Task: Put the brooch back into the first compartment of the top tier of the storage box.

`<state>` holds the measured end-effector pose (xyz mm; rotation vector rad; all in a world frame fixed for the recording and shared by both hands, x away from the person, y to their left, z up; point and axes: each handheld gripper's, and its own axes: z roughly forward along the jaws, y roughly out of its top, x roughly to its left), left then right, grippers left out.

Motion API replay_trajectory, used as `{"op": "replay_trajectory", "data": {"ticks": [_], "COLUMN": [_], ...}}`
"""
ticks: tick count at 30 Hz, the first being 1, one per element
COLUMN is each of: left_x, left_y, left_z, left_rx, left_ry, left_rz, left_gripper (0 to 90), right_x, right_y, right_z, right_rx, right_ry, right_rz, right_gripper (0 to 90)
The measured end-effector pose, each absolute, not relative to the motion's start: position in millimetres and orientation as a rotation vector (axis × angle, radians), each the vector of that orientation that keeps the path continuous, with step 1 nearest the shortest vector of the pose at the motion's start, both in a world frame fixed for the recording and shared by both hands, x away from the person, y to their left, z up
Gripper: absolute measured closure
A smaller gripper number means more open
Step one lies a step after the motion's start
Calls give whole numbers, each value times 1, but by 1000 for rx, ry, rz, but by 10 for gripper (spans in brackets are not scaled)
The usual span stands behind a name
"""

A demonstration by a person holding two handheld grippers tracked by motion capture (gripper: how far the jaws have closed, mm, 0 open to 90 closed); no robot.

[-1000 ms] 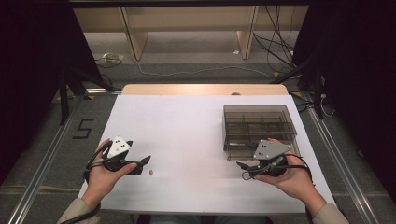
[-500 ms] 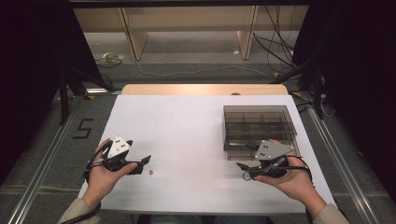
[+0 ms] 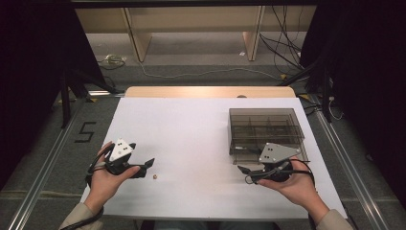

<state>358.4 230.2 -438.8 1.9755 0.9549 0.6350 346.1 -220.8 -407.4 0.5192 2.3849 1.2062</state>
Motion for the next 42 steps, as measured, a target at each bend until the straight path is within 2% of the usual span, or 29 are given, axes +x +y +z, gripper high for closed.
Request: {"op": "replay_trajectory", "data": {"ticks": [20,42], "left_x": [359,361], "left_y": [229,229], "left_z": [-439,-439], "left_rx": [1976,1970], "left_ry": [955,963], "left_rz": [636,639], "left_gripper": [125,127], "right_x": [342,346], "right_y": [-160,-115], "right_z": [-422,-439], "right_rx": [477,452], "right_ry": [2465,2539], "right_rz": [1333,1373], "right_gripper": [351,349]}}
